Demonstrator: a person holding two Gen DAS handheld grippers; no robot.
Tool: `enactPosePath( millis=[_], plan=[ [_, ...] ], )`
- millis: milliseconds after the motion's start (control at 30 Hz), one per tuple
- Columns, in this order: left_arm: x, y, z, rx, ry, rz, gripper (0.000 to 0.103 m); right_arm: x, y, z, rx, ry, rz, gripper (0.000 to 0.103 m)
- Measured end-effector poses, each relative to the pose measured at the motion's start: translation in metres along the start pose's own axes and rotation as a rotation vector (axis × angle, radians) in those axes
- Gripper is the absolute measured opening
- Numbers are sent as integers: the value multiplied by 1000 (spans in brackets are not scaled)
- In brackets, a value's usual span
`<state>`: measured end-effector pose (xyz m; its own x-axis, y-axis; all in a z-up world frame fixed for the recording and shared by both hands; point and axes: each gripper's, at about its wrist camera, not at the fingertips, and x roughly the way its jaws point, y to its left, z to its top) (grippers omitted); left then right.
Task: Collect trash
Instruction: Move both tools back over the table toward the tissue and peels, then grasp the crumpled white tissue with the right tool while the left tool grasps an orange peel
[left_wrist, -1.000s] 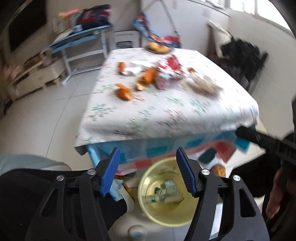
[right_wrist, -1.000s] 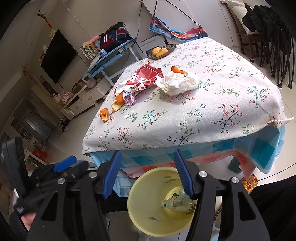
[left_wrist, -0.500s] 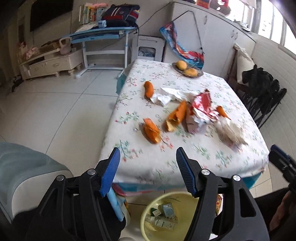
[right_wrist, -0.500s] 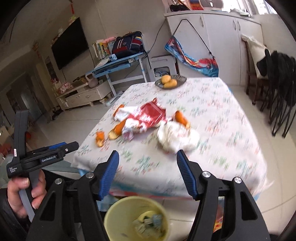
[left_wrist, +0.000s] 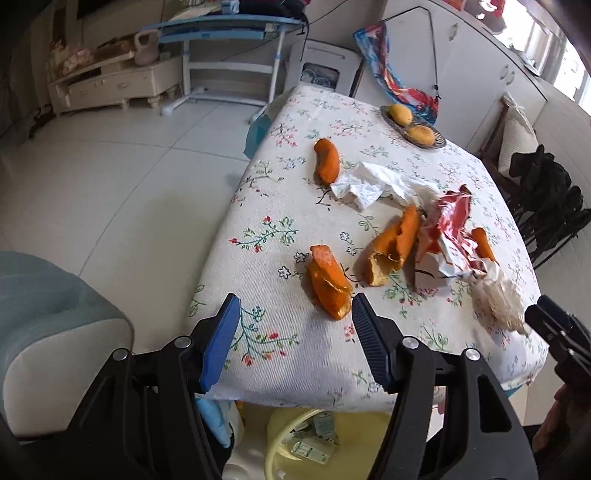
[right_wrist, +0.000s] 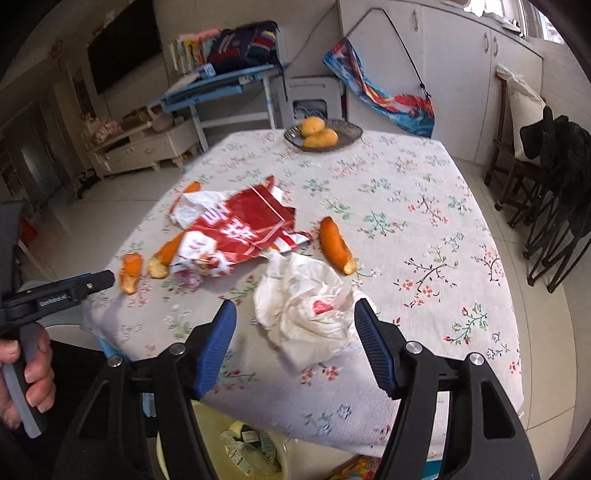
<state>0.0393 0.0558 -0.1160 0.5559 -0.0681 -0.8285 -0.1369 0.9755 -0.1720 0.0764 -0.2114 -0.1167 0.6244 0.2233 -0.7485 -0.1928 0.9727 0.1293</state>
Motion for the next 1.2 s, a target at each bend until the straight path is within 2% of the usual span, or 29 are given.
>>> enactPosePath(
  millis=[267, 500, 733, 800, 833, 900, 967, 1033, 1100, 1167, 1200],
  plan=[
    [22, -4, 10, -15, 17, 10, 61, 20, -2, 0, 13, 59, -11, 64],
    [29, -16, 14, 26, 2, 48, 61, 23, -9, -2, 28, 70, -25, 64],
    [33, -22, 17, 51, -14, 61, 60, 22, -15, -3, 56, 61, -17, 53],
    [33, -24, 16, 60, -20, 64, 56, 22, -16, -3, 59, 57, -14, 51],
    [34, -24, 16, 67, -21, 63, 49, 21, -17, -3, 60, 57, -12, 49],
    [33, -25, 15, 75, -19, 45, 29, 20, -16, -3, 61, 51, -7, 47],
    [32, -26, 14, 84, -18, 31, 23, 19, -17, -3, 64, 44, 0, 44],
    [29, -26, 13, 91, -25, 20, 19, 17, -17, -3, 69, 34, 14, 42],
    [24, -26, 11, 90, -42, 3, 18, 14, -17, -3, 76, 18, 39, 36],
    [19, -26, 10, 89, -62, -8, 18, 12, -14, -3, 71, 9, 53, 25],
    [16, -25, 10, 87, -69, -12, 18, 12, -12, -3, 65, 11, 49, 25]
  ],
)
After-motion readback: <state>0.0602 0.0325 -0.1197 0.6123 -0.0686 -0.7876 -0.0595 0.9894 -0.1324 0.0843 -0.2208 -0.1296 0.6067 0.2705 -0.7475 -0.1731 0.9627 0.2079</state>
